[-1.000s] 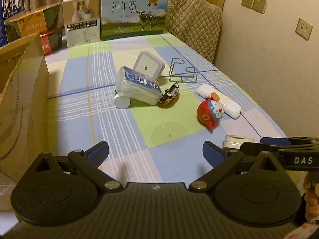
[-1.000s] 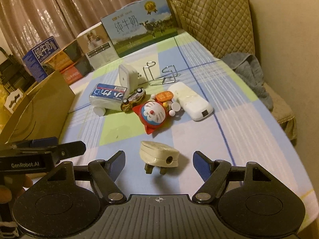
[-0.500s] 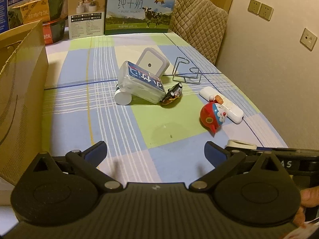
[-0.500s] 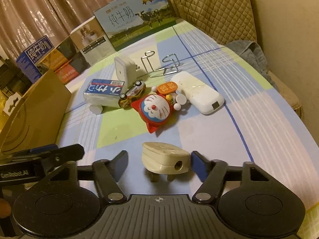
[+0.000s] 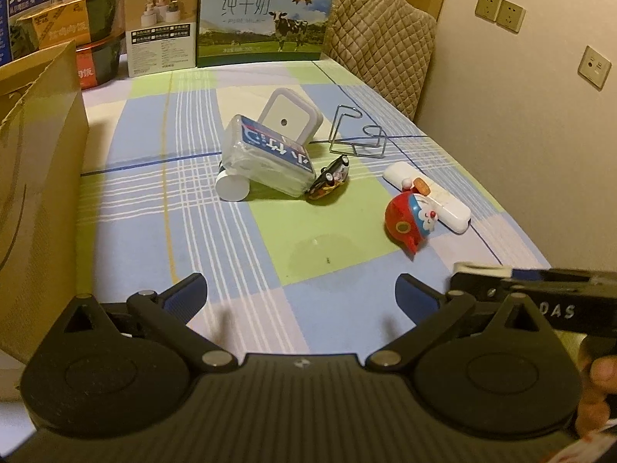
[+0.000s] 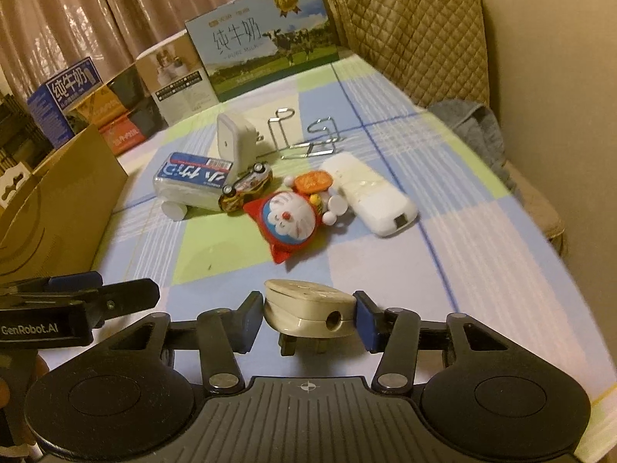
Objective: Organize rigid objects
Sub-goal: 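Grasp the red Doraemon figure with the left gripper, then carry the Doraemon figure into the box and open the left gripper while the right carries the plug over, then lower the white plug adapter into the box and open the right gripper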
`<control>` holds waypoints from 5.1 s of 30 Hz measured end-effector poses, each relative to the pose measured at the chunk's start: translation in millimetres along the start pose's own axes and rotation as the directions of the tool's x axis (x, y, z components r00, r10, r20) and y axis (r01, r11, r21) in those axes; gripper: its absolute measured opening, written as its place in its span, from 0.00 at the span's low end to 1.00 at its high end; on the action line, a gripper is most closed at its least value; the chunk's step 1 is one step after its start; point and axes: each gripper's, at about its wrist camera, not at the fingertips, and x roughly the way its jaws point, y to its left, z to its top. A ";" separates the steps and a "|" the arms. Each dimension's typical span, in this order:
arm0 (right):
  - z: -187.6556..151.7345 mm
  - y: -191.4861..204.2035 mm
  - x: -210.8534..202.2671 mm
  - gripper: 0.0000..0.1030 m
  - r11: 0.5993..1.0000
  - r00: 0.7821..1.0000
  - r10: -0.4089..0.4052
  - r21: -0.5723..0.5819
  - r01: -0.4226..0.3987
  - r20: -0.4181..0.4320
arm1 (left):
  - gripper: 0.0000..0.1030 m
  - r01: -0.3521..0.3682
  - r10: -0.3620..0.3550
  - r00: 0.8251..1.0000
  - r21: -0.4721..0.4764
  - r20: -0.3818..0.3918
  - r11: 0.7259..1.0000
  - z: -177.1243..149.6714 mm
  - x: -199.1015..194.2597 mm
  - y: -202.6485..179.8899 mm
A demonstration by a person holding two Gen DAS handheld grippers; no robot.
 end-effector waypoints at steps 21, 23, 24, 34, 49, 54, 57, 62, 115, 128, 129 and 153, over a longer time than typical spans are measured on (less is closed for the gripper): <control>32.4 -43.1 -19.0 0.46 0.995 0.993 -0.098 0.015 0.097 0.062 | 0.80 0.099 -0.118 0.992 0.279 0.051 0.955 20.5 69.3 -73.9; 33.4 -46.9 -18.9 0.46 0.994 0.993 -0.104 0.031 0.102 0.063 | 0.73 0.098 -0.118 0.992 0.297 0.051 0.950 22.0 76.2 -77.6; 33.7 -48.2 -18.6 0.46 0.994 0.992 -0.106 0.036 0.103 0.063 | 0.72 0.097 -0.117 0.992 0.309 0.049 0.946 22.7 79.9 -79.4; 34.8 -48.9 -12.6 0.46 0.993 0.993 -0.112 0.040 0.110 0.048 | 0.39 0.126 -0.141 0.990 0.332 0.020 0.935 26.0 91.6 -85.4; 24.3 -16.3 -8.8 0.46 0.996 0.997 -0.069 -0.050 0.071 0.037 | 0.39 0.016 -0.014 0.999 0.080 -0.037 0.997 -3.4 19.3 -40.2; 23.6 -4.3 -14.1 0.46 0.997 0.997 -0.047 -0.060 0.050 0.055 | 0.39 -0.002 0.002 1.000 0.038 -0.012 0.999 -3.6 -2.8 -33.4; 22.4 2.9 -19.5 0.46 0.997 0.998 -0.030 -0.066 0.034 0.061 | 0.39 -0.015 0.015 1.000 0.023 0.002 1.000 -5.1 -17.3 -30.9; 19.9 16.6 -31.8 0.46 0.997 0.997 -0.012 -0.075 0.018 0.079 | 0.39 -0.027 0.027 0.999 -0.009 0.033 1.000 -5.5 -44.8 -24.9; 79.1 321.2 73.0 0.46 0.829 0.934 0.332 -0.432 -0.356 -0.131 | 0.39 -0.325 0.331 0.943 -0.091 0.048 0.941 55.7 -130.7 250.5; 82.5 321.6 81.5 0.46 0.829 0.936 0.331 -0.436 -0.350 -0.122 | 0.40 -0.322 0.325 0.945 -0.090 0.022 0.942 64.8 -100.2 264.6; 82.4 321.1 81.6 0.46 0.830 0.936 0.330 -0.435 -0.349 -0.121 | 0.40 -0.327 0.331 0.943 -0.096 0.033 0.940 65.1 -101.8 265.4; 81.4 329.8 74.5 0.46 0.825 0.937 0.326 -0.447 -0.346 -0.123 | 0.42 -0.343 0.352 0.934 -0.119 0.063 0.932 57.5 -129.9 267.7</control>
